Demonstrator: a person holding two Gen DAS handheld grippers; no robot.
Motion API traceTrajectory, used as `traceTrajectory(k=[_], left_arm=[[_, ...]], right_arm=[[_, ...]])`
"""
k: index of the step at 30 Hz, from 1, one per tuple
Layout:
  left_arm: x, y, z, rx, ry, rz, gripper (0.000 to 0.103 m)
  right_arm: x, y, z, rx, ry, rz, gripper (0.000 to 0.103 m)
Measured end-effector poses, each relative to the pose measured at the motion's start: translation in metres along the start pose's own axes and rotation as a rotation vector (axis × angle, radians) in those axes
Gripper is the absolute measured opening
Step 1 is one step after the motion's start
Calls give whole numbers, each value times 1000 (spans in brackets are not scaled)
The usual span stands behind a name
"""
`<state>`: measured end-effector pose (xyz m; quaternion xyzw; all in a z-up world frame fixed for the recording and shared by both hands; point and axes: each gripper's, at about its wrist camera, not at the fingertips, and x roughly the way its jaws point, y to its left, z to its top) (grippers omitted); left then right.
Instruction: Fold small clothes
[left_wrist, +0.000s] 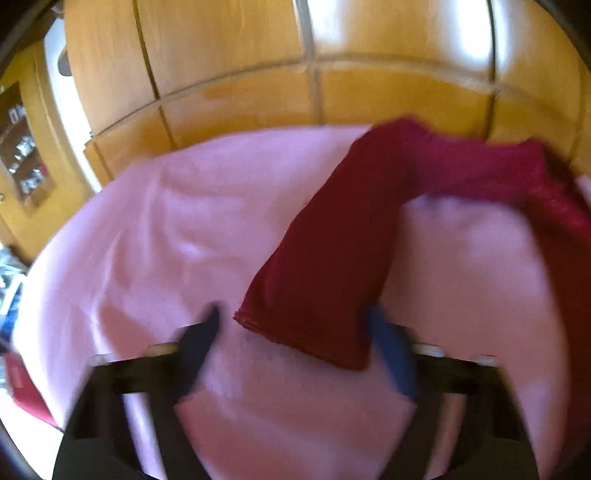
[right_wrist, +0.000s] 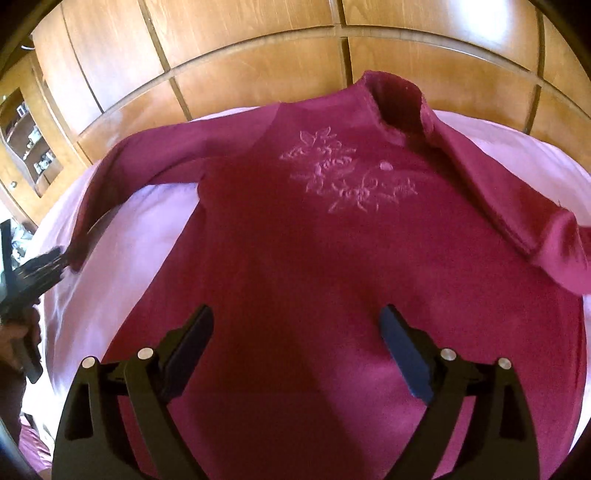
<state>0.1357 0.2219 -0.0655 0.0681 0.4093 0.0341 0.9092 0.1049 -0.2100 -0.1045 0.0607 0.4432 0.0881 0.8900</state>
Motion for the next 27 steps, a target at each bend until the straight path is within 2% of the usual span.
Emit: traceTrajectory(k=[1,3,5,6,9,12,13,15,17,18,21,22,23,24,25,26,27], left_arm=[[12,3,5,-26,48,-27,27],[7,3,11,-43,31,-40,3],[-11,14,23,-88,22,-135,3],[-28,31,32,-171,15,-255,3],[-72,77,55,-336,-47,-495,3],[-102,110,79,-423,-103,-592,3],[-103,117,87,-437,-104,-596,3],[-97,129,105,-449,-101,-543,3],[-71,144,117,-501,-46,-492,0],[-55,149,119,-527,-10,-451,0],[-9,172,118,-601,66,-222,0],[-2,180,115,-622,75,-191,0],[5,185,108,-648,86,-162,2],[11,188,99,-675,98,-173,11],[14,188,91,-698,107,-211,48],[16,189,79,-738,114,-260,80],[20,192,68,-778,105,-284,82]], right_arm=[[0,3,-3,1,-2,-4,91],[-6,6,-7,-7,-9,-27,91],[-6,9,-10,-16,-8,-37,91],[-4,9,-12,-21,-3,-45,91],[0,12,-19,-31,2,-63,91],[3,12,-21,-36,1,-82,92],[4,13,-21,-41,-1,-89,92],[5,14,-22,-48,-5,-98,92],[7,14,-23,-47,-6,-101,92],[8,14,-24,-46,-9,-101,93],[10,13,-25,-41,-15,-100,94],[11,14,-26,-43,-17,-103,95],[11,14,-26,-45,-20,-106,95],[12,15,-26,-47,-25,-107,97],[13,16,-27,-49,-27,-109,98],[14,17,-27,-53,-28,-113,99],[15,17,-27,-57,-30,-116,100]])
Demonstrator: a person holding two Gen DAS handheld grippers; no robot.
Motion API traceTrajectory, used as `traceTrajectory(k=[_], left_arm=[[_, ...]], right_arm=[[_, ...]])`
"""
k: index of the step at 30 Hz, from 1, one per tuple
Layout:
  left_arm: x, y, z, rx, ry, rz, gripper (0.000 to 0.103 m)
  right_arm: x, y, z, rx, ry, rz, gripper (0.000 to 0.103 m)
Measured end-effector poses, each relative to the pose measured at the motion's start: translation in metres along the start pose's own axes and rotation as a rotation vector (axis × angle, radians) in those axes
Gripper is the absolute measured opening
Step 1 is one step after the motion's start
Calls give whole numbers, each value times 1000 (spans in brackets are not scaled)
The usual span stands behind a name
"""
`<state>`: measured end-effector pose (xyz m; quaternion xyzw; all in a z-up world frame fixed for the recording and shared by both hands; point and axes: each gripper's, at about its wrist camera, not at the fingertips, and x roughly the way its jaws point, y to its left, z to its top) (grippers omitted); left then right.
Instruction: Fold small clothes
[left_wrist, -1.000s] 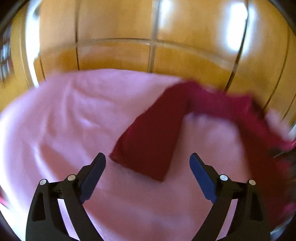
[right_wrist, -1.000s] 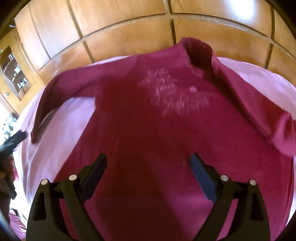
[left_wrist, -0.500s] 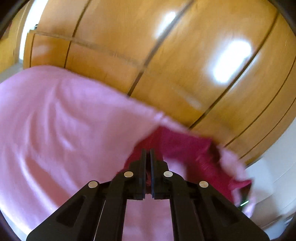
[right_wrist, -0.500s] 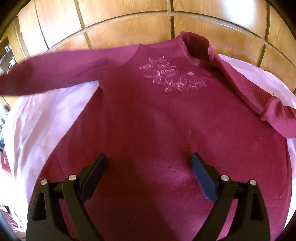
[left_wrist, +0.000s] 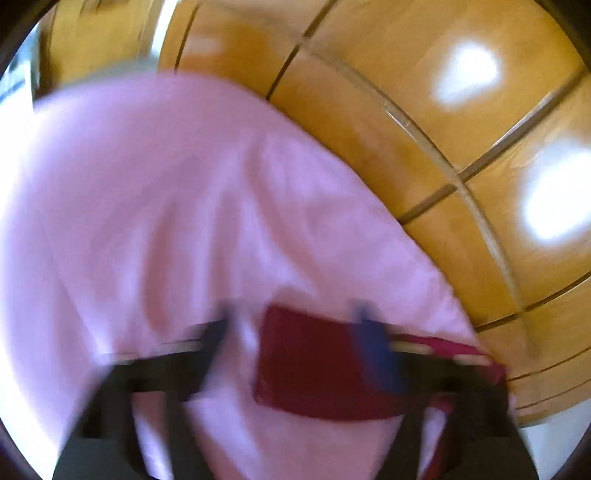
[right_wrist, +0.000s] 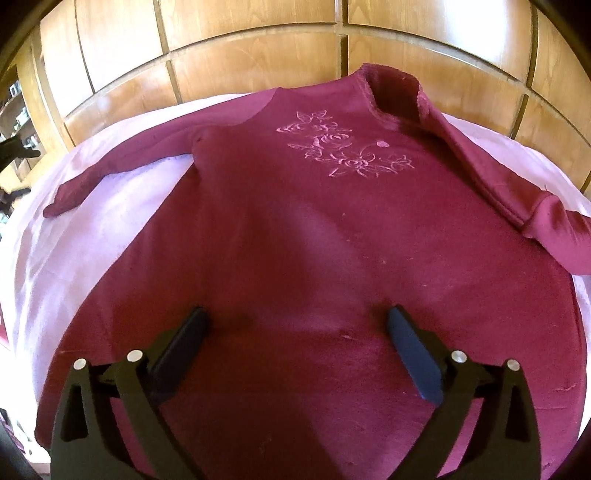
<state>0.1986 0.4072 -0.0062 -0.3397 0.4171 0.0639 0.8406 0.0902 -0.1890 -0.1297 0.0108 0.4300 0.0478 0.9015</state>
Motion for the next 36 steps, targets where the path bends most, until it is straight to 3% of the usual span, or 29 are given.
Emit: traceTrajectory(k=[2,7,9,10,11,13,16,18,21,23,25,26,28,29,30,33,36], left_arm=[[7,9,-15,6,17,-13,82],[53,2,-52,112,97,78,78],[62,-11,-65,220,61,155,55],[70,-19,-71,287,68,190,22],[71,-23,-72,299,79,189,7],[64,-26,-59,253,69,151,6],[24,-20,-24,101,-8,-5,6],[5,-17,-8,76,-43,-46,6],[11,-26,1,162,-64,101,6],[44,-22,-7,198,37,220,8],[70,-5,-19,169,99,353,13],[74,1,-23,147,94,366,18],[66,5,-34,129,32,357,24],[61,4,-40,127,19,360,42],[57,1,-47,122,4,356,49],[37,-26,-78,173,-59,293,52],[15,-61,-128,313,-53,136,52]], right_arm=[[1,1,0,-6,-2,-5,101],[3,1,-2,-9,-12,-9,101],[3,2,-2,-12,-13,-15,101],[3,2,-2,-12,-14,-15,101],[3,2,-2,-12,-14,-15,101],[3,1,-2,-12,-14,-14,101],[3,1,-2,-11,-15,-12,101],[3,1,-2,-12,-17,-12,101],[3,0,-1,-12,-20,-9,101],[2,0,-1,-11,-21,-7,101],[3,-1,-2,-11,-22,-5,101],[2,-1,-2,-10,-23,-4,101],[2,-2,-3,-9,-24,1,101],[2,-2,-3,-8,-24,2,101],[2,-3,-3,-8,-23,4,101],[-3,-5,0,1,-17,24,101],[-20,-19,3,33,-26,28,98]])
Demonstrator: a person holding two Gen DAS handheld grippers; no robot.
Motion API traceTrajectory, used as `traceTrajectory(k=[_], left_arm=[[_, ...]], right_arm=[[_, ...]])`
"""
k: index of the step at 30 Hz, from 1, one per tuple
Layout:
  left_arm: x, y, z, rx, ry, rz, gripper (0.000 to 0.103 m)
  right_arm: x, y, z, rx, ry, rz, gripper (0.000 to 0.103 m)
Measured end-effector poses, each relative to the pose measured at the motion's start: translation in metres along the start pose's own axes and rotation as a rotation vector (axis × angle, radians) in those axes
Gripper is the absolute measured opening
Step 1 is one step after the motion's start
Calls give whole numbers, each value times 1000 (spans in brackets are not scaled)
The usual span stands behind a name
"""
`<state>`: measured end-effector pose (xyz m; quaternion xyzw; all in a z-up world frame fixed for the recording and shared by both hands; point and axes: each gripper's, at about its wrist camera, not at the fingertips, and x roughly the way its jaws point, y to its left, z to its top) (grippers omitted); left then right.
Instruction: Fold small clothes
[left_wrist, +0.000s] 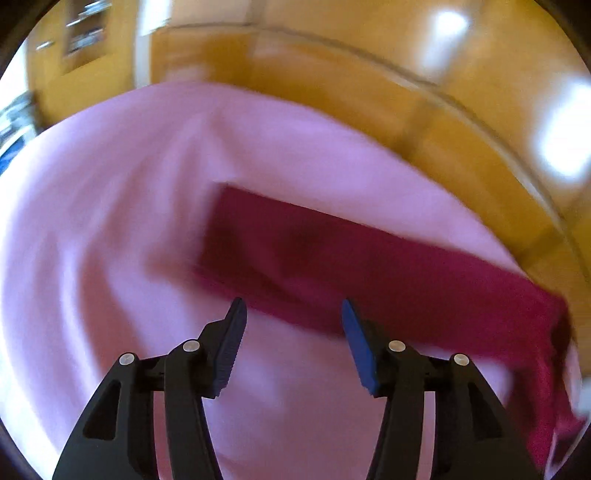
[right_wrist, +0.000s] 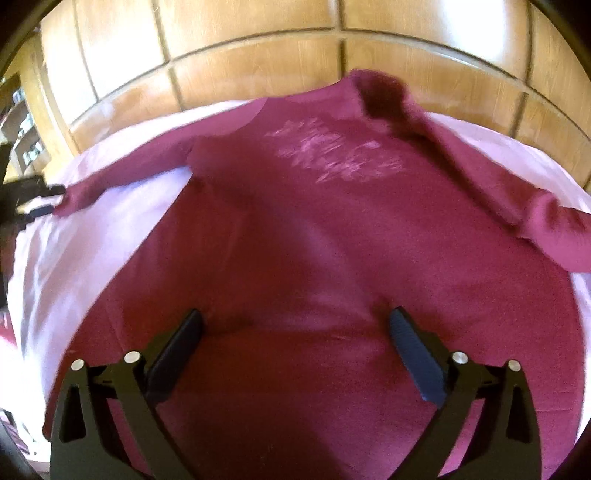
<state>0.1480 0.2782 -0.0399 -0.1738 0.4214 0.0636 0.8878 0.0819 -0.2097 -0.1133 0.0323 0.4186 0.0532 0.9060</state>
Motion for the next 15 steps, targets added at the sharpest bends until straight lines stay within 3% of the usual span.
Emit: traceTrajectory(k=[3,4,6,8,11,15], left_arm=[[-19,-41,-35,150,-6,-106,54],[-30,-55,-52,202,-6,-153,62],[-33,-83,-72,272,4,-213,64],[-41,-107,-98,330,21,-269,64],[-52,-133,-131,393,54,-334,64],[-47,-162,-164,452,128,-402,64]], right_arm=[[-35,-38,2,80,-79,-64,97],[-50,-57,1,111,-114,-109,97],[-75,-93,-5,163,-162,-223,97],[-102,-140,-16,233,-206,-396,97],[-124,-206,-37,379,-204,-597,97],[-108,-265,-47,403,-129,-746,94]])
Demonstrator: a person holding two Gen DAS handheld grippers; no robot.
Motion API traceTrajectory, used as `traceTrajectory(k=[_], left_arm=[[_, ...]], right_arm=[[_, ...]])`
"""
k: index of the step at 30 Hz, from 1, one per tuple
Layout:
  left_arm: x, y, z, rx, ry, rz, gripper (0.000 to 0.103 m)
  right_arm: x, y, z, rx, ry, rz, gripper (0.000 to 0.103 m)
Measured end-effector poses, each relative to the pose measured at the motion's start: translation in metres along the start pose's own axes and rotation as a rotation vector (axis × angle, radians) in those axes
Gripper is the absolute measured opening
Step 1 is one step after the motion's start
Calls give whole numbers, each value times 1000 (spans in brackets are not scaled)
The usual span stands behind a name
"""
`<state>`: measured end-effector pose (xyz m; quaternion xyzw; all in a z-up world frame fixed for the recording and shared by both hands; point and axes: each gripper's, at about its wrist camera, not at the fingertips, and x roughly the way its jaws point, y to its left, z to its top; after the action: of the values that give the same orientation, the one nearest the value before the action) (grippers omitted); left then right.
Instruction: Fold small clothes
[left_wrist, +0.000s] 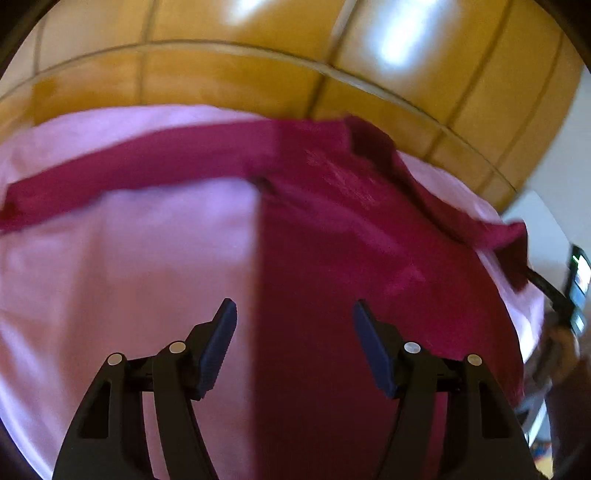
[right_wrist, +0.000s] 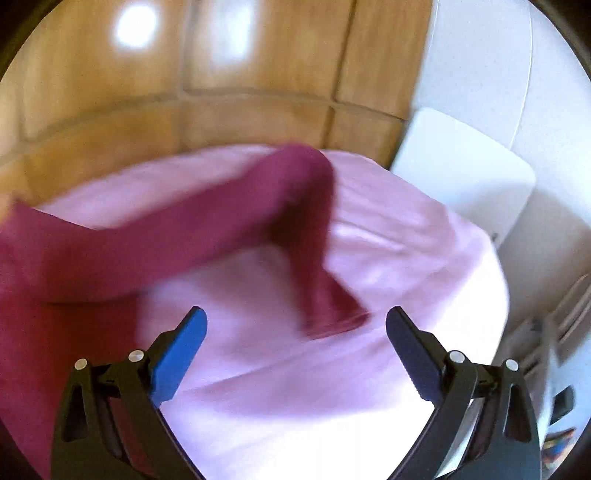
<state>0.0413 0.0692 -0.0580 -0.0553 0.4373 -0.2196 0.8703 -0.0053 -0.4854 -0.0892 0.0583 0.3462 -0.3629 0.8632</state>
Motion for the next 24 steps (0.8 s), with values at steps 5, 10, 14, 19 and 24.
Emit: traceTrajectory(k=[5,10,14,19,24], left_arm=[[21,-46,-10,81,67,-7,64],[29,-73,-16,172,88,15,64],[42,-80,-18,191,126,38,64],[48,-83,-18,194,138,59,71],[50,-84,-18,191,144,69,71]], right_arm=[[55,-2,-1,-93,175,25,14],[-7,-10,3,-39,163,430,7],[-66,-28,12,120,111,884,7],[-75,-83,56,483,-73,1136,7],[9,-143,107,859,-73,824,8]])
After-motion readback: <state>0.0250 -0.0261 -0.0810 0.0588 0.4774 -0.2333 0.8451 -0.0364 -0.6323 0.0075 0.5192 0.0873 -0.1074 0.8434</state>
